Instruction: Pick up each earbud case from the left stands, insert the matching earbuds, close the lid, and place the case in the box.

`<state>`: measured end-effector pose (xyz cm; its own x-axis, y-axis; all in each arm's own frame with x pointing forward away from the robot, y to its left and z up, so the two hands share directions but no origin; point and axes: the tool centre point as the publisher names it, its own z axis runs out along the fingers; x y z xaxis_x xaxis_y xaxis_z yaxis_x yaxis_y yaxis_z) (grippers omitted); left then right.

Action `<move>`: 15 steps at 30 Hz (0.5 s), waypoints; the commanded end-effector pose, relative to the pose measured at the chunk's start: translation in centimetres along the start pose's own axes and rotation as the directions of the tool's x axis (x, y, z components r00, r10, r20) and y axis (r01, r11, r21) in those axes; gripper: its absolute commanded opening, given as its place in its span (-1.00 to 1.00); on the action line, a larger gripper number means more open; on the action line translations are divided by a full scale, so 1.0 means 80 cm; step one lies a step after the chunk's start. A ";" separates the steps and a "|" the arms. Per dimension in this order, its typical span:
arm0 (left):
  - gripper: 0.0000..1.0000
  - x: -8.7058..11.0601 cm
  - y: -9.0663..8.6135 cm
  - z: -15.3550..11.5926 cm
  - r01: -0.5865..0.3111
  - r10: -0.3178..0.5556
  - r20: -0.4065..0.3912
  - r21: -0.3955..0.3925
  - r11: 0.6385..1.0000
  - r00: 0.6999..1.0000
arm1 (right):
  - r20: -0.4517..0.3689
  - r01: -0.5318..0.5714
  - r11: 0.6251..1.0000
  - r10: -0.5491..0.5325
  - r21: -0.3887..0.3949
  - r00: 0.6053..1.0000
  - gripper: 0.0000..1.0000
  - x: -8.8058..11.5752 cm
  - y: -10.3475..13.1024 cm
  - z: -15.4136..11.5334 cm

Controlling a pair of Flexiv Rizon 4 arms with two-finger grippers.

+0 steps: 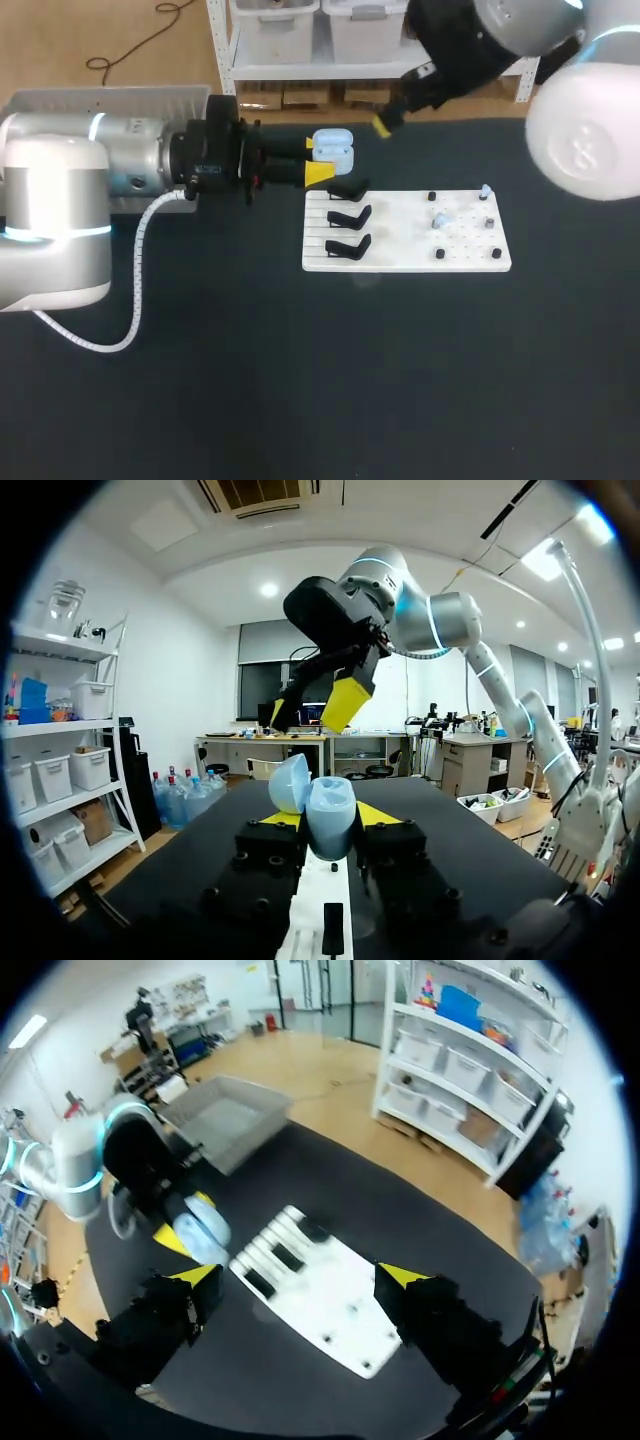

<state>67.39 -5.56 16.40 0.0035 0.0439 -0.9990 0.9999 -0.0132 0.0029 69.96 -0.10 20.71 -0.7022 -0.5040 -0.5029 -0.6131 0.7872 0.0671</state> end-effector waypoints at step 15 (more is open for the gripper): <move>-1.00 0.001 0.000 0.000 -0.003 0.003 0.004 -0.002 1.000 1.000 | -0.300 -0.059 0.938 0.168 0.341 0.939 1.00 0.101 -0.093 0.030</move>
<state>67.39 -5.56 16.40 0.0035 0.0439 -0.9990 0.9999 -0.0132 0.0029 68.79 -9.22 15.11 -0.8618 -0.4544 -0.2255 -0.4248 0.8894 -0.1690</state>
